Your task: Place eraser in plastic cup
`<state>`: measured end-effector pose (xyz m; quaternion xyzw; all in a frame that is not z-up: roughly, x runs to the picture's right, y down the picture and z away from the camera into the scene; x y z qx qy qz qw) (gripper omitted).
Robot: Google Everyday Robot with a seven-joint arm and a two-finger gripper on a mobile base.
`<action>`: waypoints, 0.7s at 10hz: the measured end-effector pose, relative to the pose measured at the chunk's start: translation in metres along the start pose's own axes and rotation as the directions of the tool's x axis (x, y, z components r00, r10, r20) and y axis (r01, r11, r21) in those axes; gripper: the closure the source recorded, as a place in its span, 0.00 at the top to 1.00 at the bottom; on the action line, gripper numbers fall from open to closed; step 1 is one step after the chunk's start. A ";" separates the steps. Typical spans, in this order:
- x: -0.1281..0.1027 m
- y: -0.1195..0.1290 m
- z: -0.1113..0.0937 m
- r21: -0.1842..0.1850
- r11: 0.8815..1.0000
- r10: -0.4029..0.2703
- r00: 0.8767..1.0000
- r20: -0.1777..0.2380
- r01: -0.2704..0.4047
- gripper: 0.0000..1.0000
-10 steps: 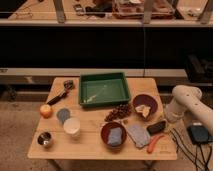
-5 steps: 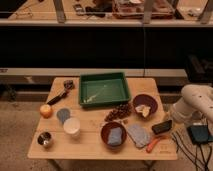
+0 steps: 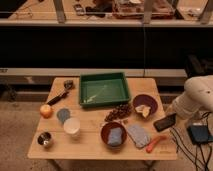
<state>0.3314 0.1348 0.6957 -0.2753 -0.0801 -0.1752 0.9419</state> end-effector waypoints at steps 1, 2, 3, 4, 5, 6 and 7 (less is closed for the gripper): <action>-0.008 -0.005 -0.008 0.010 1.000 -0.024 0.999 -0.026 0.025 0.00; -0.017 -0.009 -0.016 0.017 0.999 -0.046 0.998 -0.044 0.046 0.00; -0.025 -0.011 -0.022 0.020 0.997 -0.071 0.995 -0.063 0.072 0.00; -0.041 -0.016 -0.030 0.022 0.993 -0.114 0.990 -0.088 0.117 0.00; -0.052 -0.020 -0.035 0.023 0.989 -0.145 0.984 -0.102 0.148 0.00; -0.068 -0.027 -0.039 0.022 0.982 -0.185 0.975 -0.119 0.189 0.00; -0.085 -0.033 -0.042 0.018 0.972 -0.229 0.965 -0.128 0.233 0.00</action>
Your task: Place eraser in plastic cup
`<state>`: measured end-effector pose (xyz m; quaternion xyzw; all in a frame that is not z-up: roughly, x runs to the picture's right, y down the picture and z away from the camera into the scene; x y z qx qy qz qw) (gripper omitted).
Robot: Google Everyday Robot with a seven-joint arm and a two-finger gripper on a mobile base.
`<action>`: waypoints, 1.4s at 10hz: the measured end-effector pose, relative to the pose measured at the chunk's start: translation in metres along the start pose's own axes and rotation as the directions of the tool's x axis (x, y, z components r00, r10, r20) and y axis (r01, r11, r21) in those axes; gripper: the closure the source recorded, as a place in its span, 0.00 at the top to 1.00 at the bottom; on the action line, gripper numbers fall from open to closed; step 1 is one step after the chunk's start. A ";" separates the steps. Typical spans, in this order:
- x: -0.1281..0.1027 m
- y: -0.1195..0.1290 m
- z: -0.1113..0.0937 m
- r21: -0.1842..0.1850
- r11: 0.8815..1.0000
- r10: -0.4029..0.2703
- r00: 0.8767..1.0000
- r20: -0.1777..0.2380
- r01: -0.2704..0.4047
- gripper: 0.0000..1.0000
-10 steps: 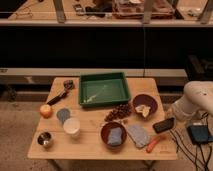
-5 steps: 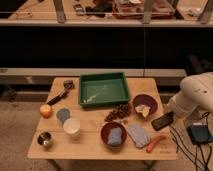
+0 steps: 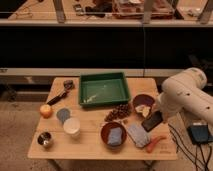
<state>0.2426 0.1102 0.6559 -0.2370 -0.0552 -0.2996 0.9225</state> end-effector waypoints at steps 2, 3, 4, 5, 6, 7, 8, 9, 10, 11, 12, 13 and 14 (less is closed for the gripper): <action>-0.036 -0.019 -0.006 0.007 0.986 -0.166 0.986 0.001 0.166 0.00; -0.047 -0.020 -0.007 0.014 0.967 -0.253 0.968 0.004 0.253 0.00; -0.058 -0.019 -0.008 0.023 0.935 -0.354 0.935 0.010 0.354 0.00; -0.066 -0.018 -0.009 0.029 0.906 -0.423 0.906 0.010 0.423 0.00; -0.071 -0.020 -0.009 0.035 0.888 -0.460 0.888 0.012 0.459 0.00; -0.074 -0.019 -0.009 0.038 0.874 -0.486 0.874 0.011 0.485 0.00; -0.074 -0.019 -0.009 0.038 0.873 -0.487 0.873 0.011 0.487 0.00; -0.074 -0.019 -0.009 0.038 0.873 -0.488 0.873 0.011 0.487 0.00; -0.074 -0.019 -0.009 0.038 0.872 -0.488 0.873 0.011 0.487 0.00; -0.074 -0.019 -0.009 0.038 0.872 -0.488 0.873 0.011 0.487 0.00; -0.074 -0.020 -0.009 0.039 0.873 -0.487 0.873 0.010 0.487 0.00; -0.074 -0.021 -0.010 0.044 0.871 -0.489 0.872 0.008 0.488 0.00; -0.072 -0.031 -0.014 0.069 0.867 -0.495 0.869 0.002 0.494 0.00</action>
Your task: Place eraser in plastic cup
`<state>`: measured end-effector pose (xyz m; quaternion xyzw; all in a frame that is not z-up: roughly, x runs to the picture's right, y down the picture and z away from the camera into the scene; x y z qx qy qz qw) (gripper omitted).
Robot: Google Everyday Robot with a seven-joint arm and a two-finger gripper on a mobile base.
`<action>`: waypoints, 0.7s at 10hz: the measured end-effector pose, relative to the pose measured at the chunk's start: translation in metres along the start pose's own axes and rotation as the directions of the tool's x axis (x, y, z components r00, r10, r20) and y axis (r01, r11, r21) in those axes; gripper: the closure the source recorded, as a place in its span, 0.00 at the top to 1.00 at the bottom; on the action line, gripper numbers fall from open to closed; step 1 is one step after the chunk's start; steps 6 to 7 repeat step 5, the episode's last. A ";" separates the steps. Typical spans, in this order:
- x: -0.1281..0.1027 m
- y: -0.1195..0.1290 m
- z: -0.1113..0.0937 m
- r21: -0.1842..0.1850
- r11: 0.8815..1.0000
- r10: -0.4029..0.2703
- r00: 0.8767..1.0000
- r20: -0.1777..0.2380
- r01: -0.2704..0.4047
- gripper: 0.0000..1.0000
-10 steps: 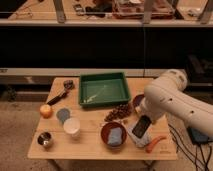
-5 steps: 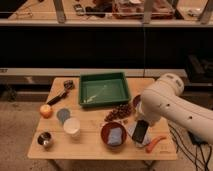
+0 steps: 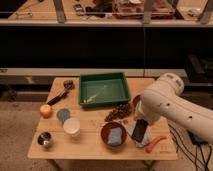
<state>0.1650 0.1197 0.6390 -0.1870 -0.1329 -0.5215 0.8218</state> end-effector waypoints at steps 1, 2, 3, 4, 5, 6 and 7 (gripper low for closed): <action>0.007 -0.013 -0.002 0.022 1.000 -0.010 1.000 -0.002 0.010 0.00; 0.017 -0.030 -0.004 0.045 0.999 -0.020 1.000 -0.002 0.020 0.00; 0.035 -0.053 -0.006 0.066 0.997 -0.033 0.999 -0.008 0.034 0.00; 0.053 -0.078 -0.006 0.083 0.995 -0.049 0.999 -0.019 0.051 0.00; 0.066 -0.100 -0.008 0.096 0.993 -0.063 0.998 -0.030 0.066 0.00; 0.066 -0.100 -0.008 0.096 0.993 -0.063 0.998 -0.030 0.066 0.00; 0.066 -0.100 -0.008 0.096 0.993 -0.063 0.998 -0.030 0.066 0.00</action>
